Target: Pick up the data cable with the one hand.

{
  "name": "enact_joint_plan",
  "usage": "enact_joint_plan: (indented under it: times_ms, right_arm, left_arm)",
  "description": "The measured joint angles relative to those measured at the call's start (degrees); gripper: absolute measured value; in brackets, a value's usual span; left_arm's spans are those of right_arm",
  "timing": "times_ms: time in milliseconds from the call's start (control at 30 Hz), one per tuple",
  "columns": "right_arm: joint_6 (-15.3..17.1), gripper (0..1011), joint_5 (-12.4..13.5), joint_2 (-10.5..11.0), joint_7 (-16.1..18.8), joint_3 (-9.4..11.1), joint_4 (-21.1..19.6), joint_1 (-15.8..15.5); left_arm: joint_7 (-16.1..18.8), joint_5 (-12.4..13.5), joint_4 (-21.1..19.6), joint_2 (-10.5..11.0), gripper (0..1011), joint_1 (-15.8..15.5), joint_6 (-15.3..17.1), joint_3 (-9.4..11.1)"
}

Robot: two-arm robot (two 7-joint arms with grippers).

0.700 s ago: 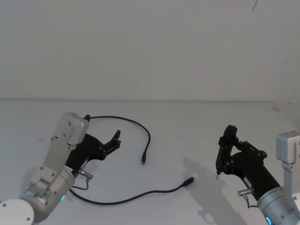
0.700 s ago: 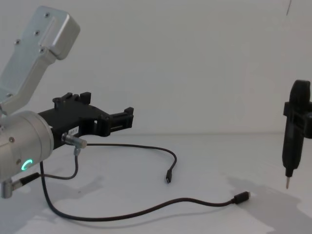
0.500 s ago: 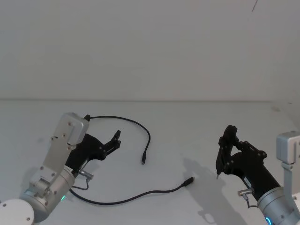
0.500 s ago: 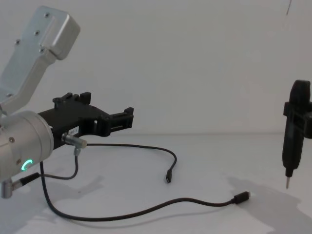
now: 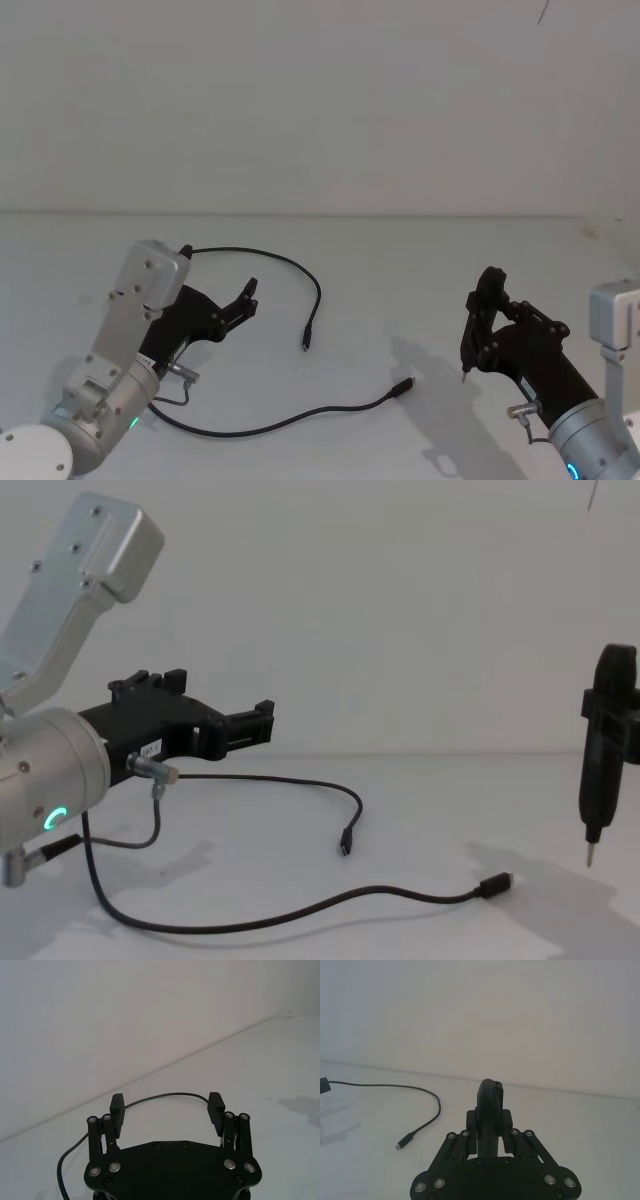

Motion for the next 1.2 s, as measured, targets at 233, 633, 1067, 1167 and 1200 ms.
enact_joint_plan:
  times_ms: [233,633,1067,1167,1200]
  right_arm:
    - [0.0,279,0.0,0.0,0.0,0.0,0.0,0.0]
    - [0.0,279,0.0,0.0,0.0,0.0,0.0,0.0]
    - [0.0,279,0.0,0.0,0.0,0.0,0.0,0.0]
    - [0.0,279,0.0,0.0,0.0,0.0,0.0,0.0]
    - [0.0,279,0.0,0.0,0.0,0.0,0.0,0.0]
  left_arm:
    - [0.0,0.0,0.0,0.0,1001,0.0,0.0,0.0]
    - [-2.1,-0.6,0.0,0.5,1001,-0.4,0.1,0.0]
    - [-10.9,-3.9,-0.6,3.2,1001,-2.0,1.6,0.3]
    - [-13.5,-4.8,-0.7,4.0,1001,-2.6,2.3,0.4]
    - [-14.1,-5.0,-0.7,4.2,1001,-2.8,2.5,0.5]
